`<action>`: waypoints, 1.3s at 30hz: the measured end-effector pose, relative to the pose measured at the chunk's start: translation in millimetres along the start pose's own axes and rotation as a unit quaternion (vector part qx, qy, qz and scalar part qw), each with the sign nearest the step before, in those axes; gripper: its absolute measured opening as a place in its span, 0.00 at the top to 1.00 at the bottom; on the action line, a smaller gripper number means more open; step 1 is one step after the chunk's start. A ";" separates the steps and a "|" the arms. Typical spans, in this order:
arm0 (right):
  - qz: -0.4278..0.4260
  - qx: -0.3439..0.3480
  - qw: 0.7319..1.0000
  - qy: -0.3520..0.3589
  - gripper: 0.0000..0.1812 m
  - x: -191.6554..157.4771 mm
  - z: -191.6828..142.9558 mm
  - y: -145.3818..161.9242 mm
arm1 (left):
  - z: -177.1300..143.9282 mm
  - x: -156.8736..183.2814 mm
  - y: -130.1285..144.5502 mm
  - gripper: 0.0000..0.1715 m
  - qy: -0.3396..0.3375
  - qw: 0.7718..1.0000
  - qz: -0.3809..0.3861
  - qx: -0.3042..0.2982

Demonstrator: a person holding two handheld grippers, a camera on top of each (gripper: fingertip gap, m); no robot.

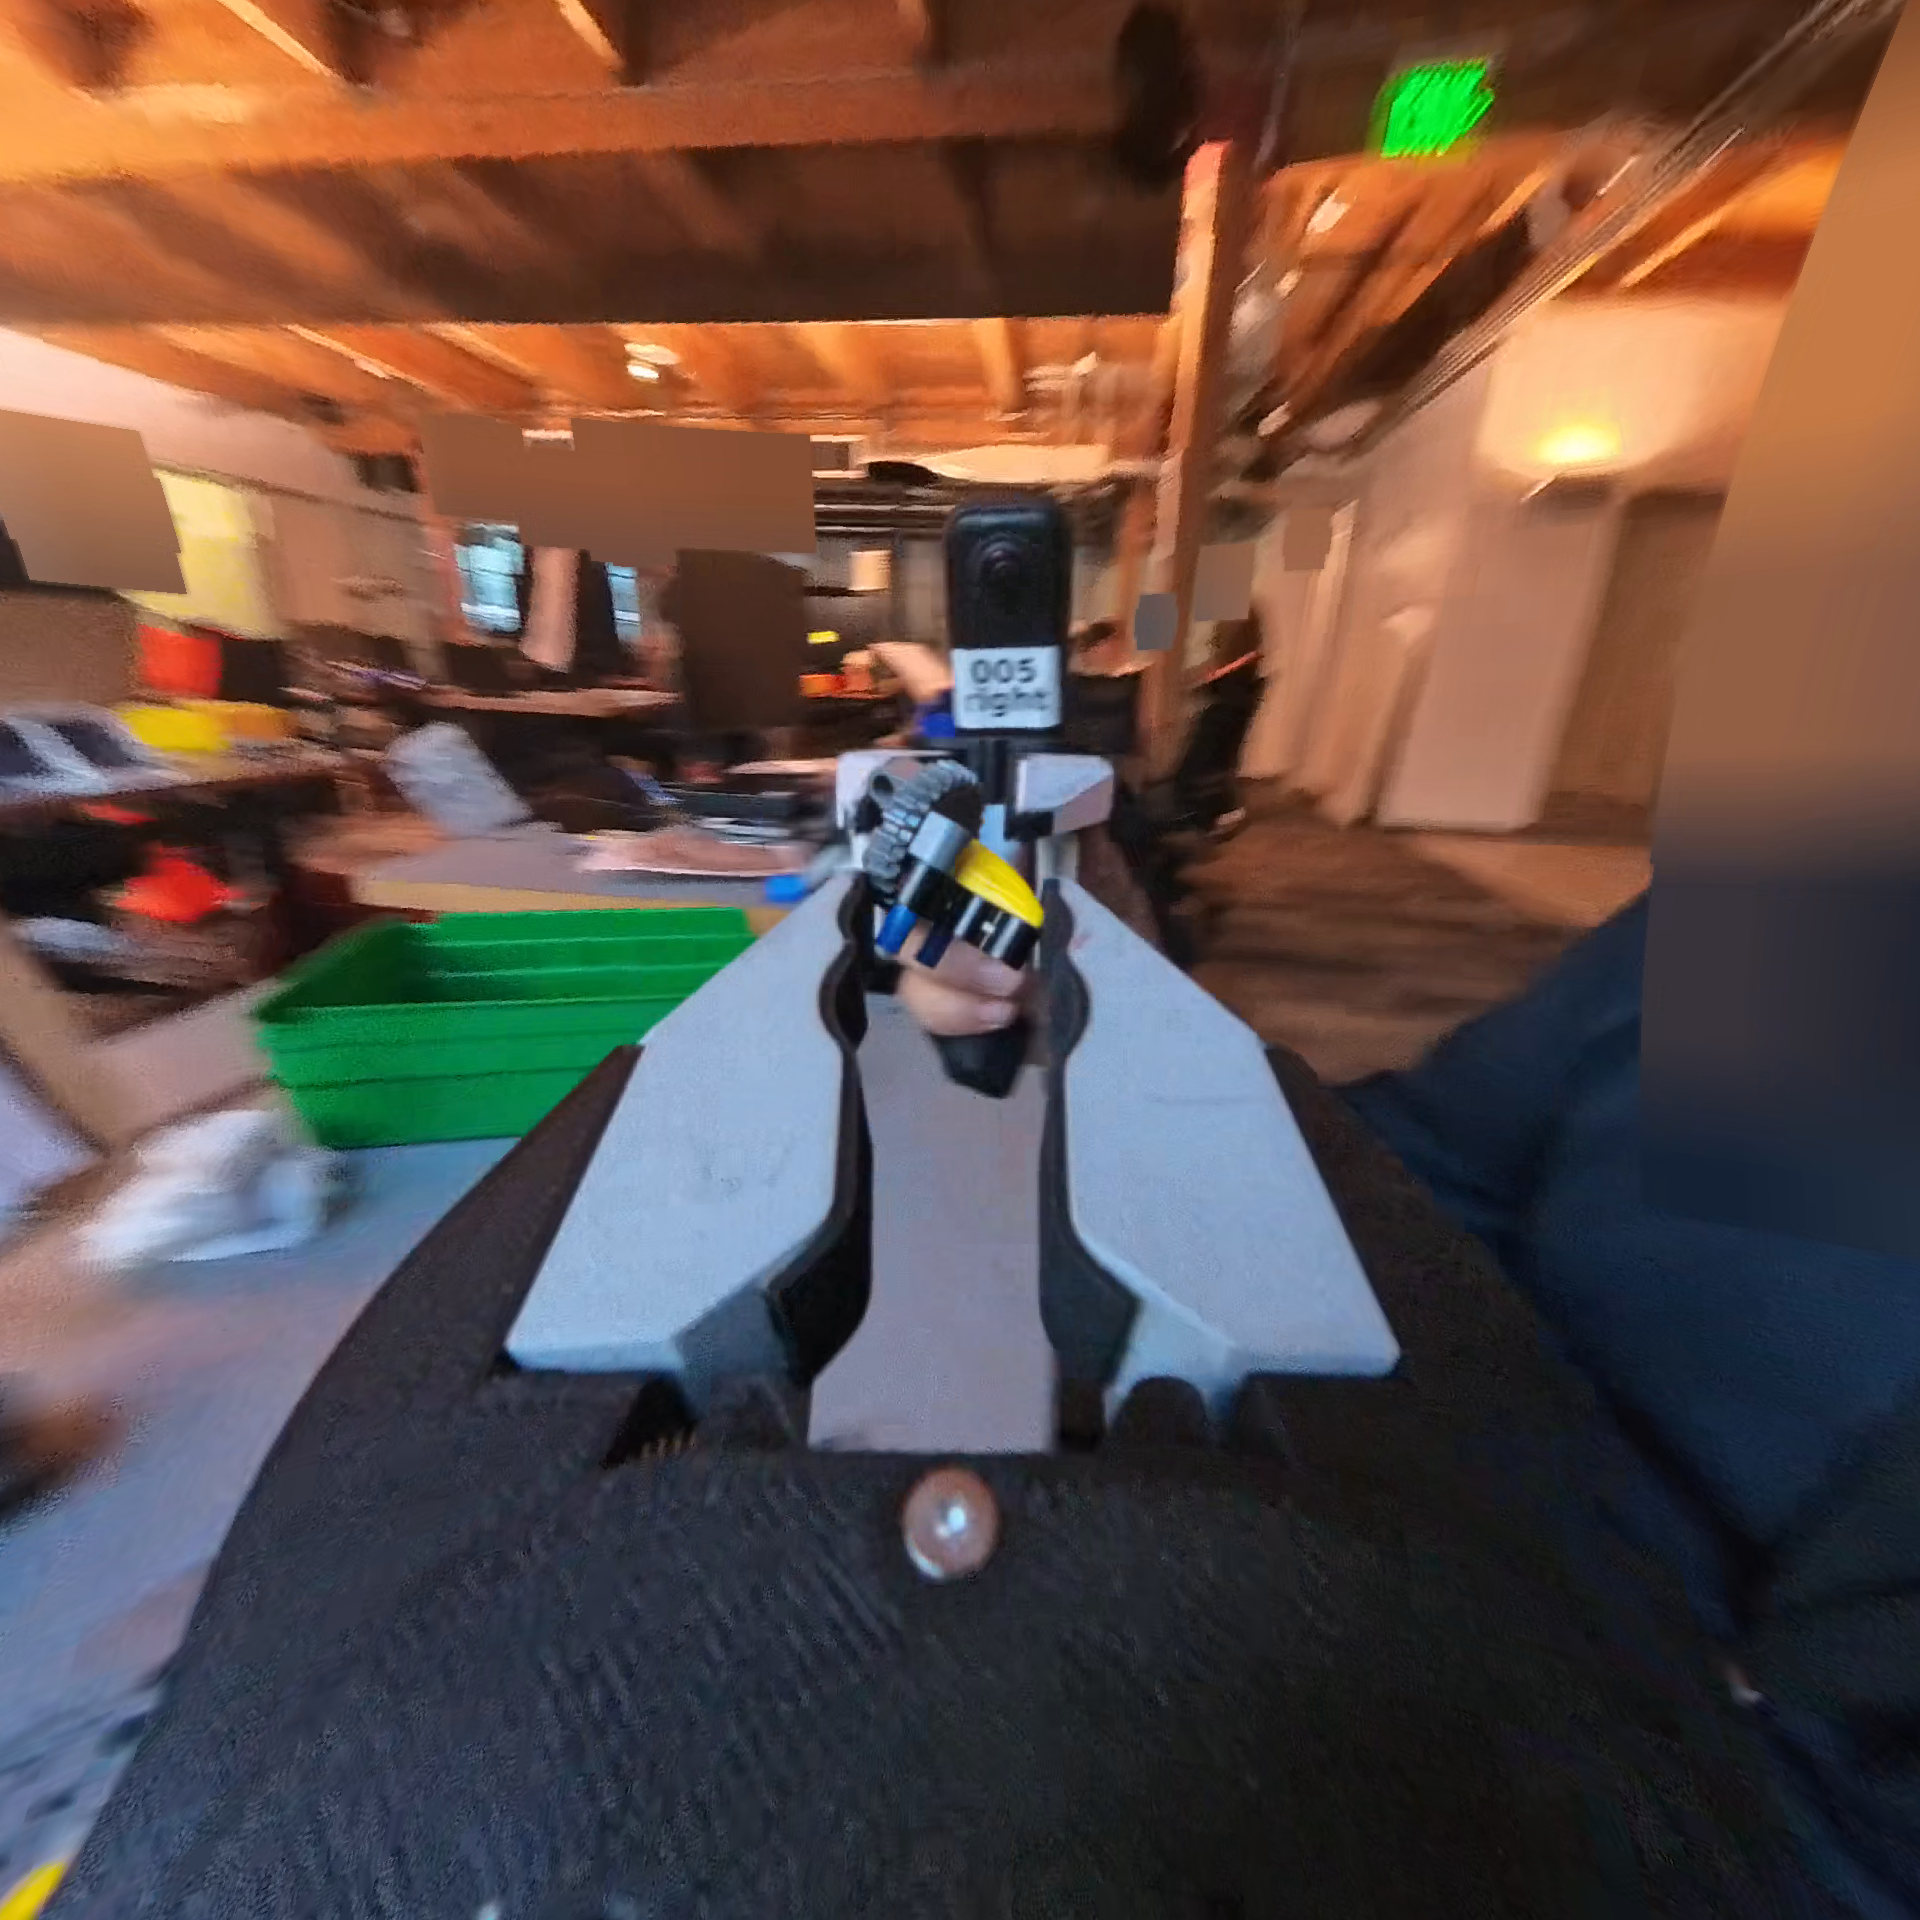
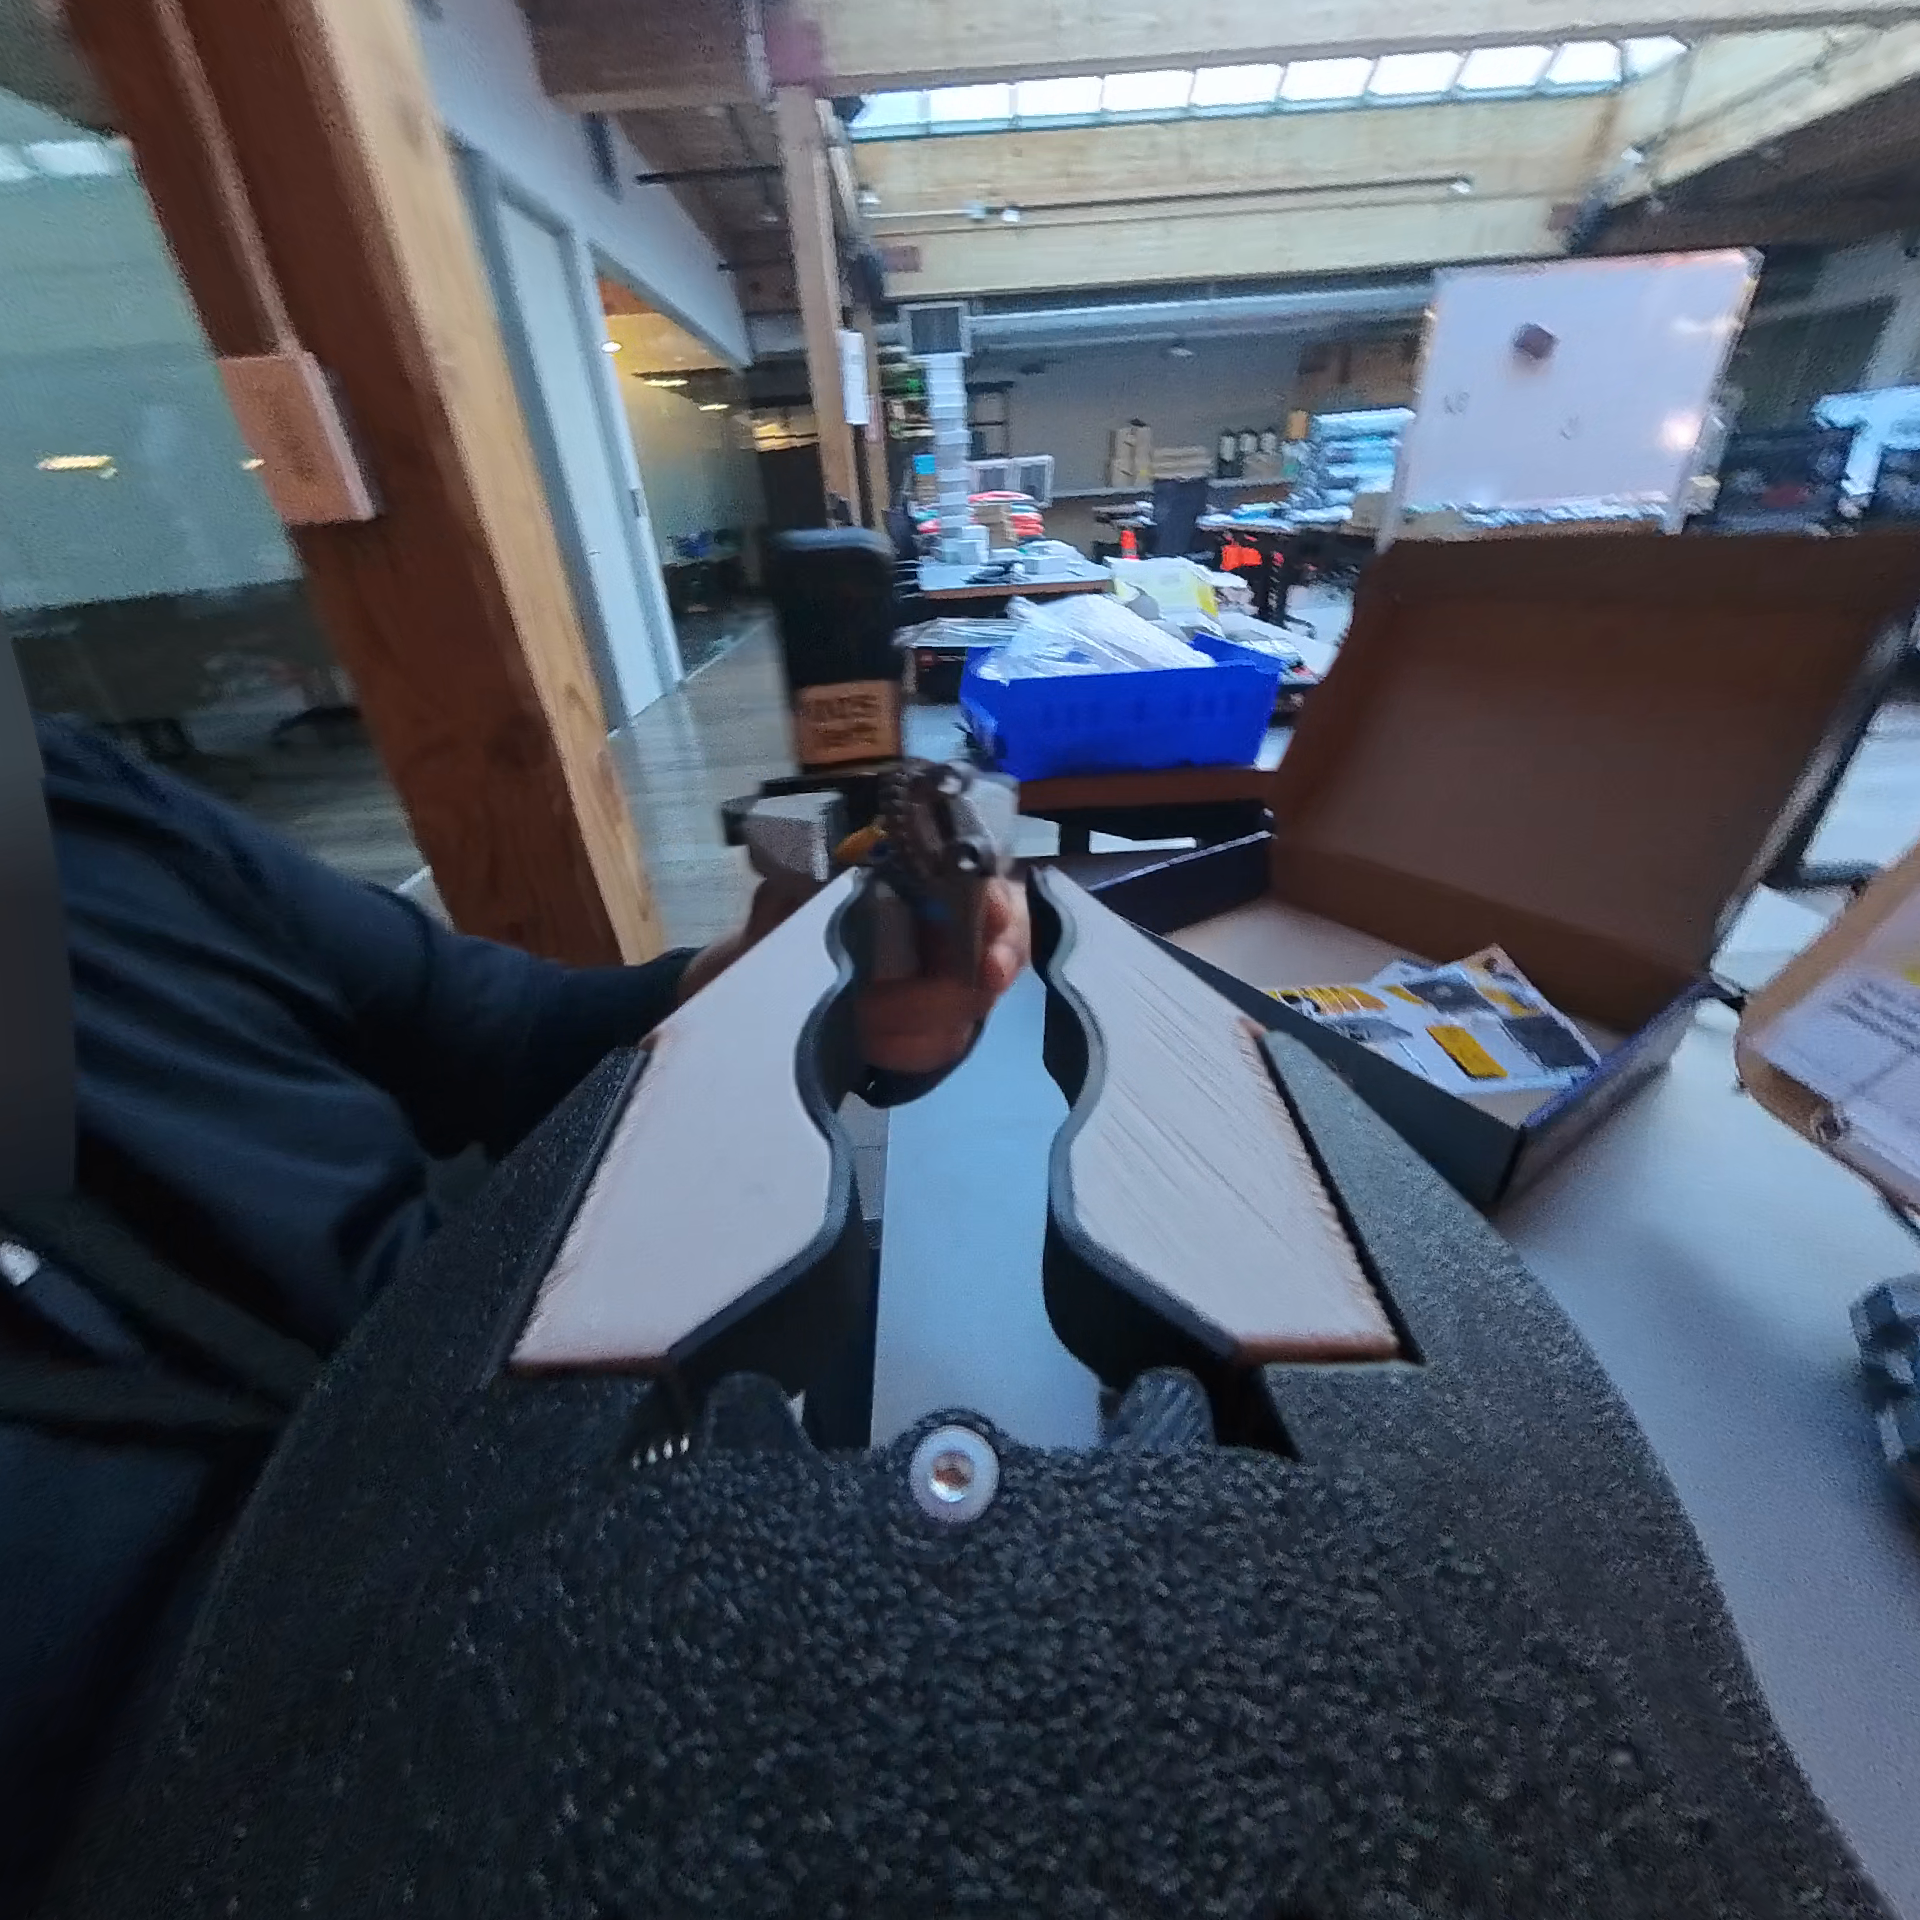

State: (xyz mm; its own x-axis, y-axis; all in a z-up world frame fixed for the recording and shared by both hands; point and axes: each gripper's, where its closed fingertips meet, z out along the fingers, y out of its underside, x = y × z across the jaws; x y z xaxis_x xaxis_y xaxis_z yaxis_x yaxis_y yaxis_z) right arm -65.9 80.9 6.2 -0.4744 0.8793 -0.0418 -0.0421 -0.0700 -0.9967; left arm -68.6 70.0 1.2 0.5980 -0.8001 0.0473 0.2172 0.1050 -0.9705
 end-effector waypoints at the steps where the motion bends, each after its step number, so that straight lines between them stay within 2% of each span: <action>1: -0.017 -0.002 1.000 -0.011 0.84 -6.4 -0.6 -1.4 | -0.5 3.8 -0.9 0.83 0.031 0.999 -0.042 0.010; 5: -0.098 -0.034 0.995 0.003 0.82 -15.7 1.2 4.2 | -1.8 14.3 -0.8 0.83 0.119 0.979 -0.166 0.023; 11: -0.144 -0.055 0.988 -0.011 0.80 -29.7 8.6 12.6 | -2.7 29.5 2.5 0.83 0.202 0.945 -0.257 0.022; 16: -0.149 -0.038 0.988 -0.033 0.80 -38.4 7.9 10.9 | -0.9 38.5 13.6 0.83 0.237 0.930 -0.281 -0.001; 18: -0.148 -0.041 0.987 -0.041 0.86 -39.6 7.0 13.0 | -0.6 41.6 14.9 0.83 0.245 0.927 -0.283 -0.004; 26: -0.136 -0.059 0.987 -0.068 0.83 -43.5 10.4 24.1 | 0.4 46.5 20.1 0.83 0.251 0.927 -0.277 -0.018; 30: -0.135 -0.060 0.987 -0.058 0.85 -39.8 11.2 24.0 | 1.0 44.0 19.5 0.83 0.245 0.928 -0.282 -0.014; 33: -0.107 -0.072 0.991 -0.031 0.85 -26.0 11.1 26.1 | 2.7 29.3 20.5 0.82 0.197 0.941 -0.273 -0.015; 37: -0.038 -0.058 0.998 -0.002 0.85 -4.5 8.4 23.1 | -2.8 1.2 21.0 0.84 0.081 0.982 -0.167 -0.033; 39: 0.001 -0.051 0.999 0.003 0.85 4.5 5.7 22.9 | -6.7 -7.5 20.7 0.84 0.028 0.994 -0.096 -0.054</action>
State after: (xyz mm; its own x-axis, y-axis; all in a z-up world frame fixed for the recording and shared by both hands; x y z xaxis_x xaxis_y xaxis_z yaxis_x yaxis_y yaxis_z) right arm -74.0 80.6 -16.5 -0.4698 0.8817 -0.0430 0.0485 -0.0229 -0.9986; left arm -73.8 74.2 -20.9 0.5093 -0.8311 0.2235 0.2366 -0.1145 -0.9648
